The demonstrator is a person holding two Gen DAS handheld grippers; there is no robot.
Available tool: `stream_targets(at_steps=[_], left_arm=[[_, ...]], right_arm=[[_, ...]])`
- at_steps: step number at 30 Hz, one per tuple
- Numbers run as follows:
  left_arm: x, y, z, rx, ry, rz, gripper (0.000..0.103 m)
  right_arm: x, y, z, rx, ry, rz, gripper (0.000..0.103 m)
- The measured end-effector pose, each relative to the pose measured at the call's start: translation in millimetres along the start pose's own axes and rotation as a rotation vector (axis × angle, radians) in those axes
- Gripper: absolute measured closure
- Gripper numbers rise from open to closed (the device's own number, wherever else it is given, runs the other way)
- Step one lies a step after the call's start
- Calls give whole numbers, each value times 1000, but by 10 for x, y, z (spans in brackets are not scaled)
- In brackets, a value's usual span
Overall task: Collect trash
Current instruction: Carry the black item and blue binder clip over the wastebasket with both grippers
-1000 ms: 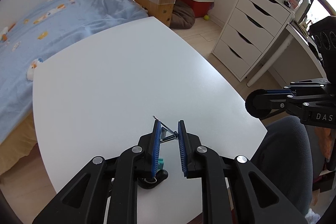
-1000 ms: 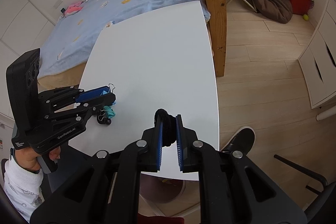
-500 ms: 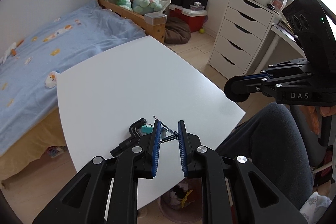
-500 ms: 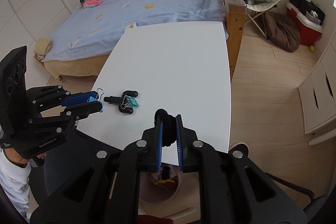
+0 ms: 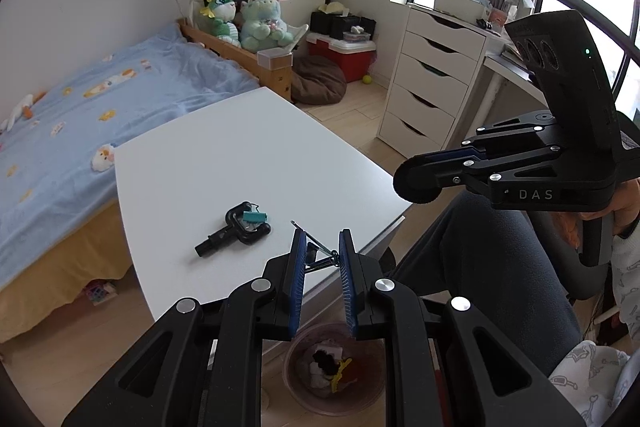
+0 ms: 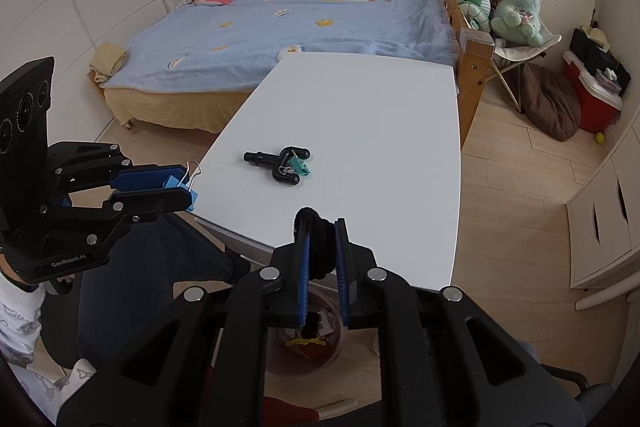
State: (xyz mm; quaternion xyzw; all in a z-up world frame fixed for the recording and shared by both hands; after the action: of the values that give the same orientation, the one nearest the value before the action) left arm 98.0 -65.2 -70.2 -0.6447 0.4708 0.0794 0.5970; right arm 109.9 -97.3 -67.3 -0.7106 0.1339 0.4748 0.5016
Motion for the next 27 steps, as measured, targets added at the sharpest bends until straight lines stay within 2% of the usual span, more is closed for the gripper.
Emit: stream_targets(at_steps=[11,18,24,26,27], left_arm=[[-73,389,-132,-39,10,-8,87],[-101,617,-196,-81,25,-13,87],[-110,682,-227,-90,38,-13,87],[-112,680,-225,-91,40,-13,87],[-110,682,-228,-91,39,-13,87]], right_arm=[[-173,393,297,-27,-67,9,92],[-156,703,537,-50,-119,58,92],[-82,895,691,-72,-151,99,91],[-61,905,718,-79,-161,104,87],[-49,918,728,-82,-163,109,65]])
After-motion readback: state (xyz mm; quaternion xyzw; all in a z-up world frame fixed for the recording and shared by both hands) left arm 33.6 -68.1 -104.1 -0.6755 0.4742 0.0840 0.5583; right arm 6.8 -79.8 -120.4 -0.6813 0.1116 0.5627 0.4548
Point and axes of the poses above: each gripper's, at about its wrist camera, not at the fingertips, and x roughly the way its jaws point, z to its left, y to its underside, the point moved 10 cm from there along x, roughly the way its jaws point, and after that the axes turned 15 degrees about y, right-handed, at the moved point
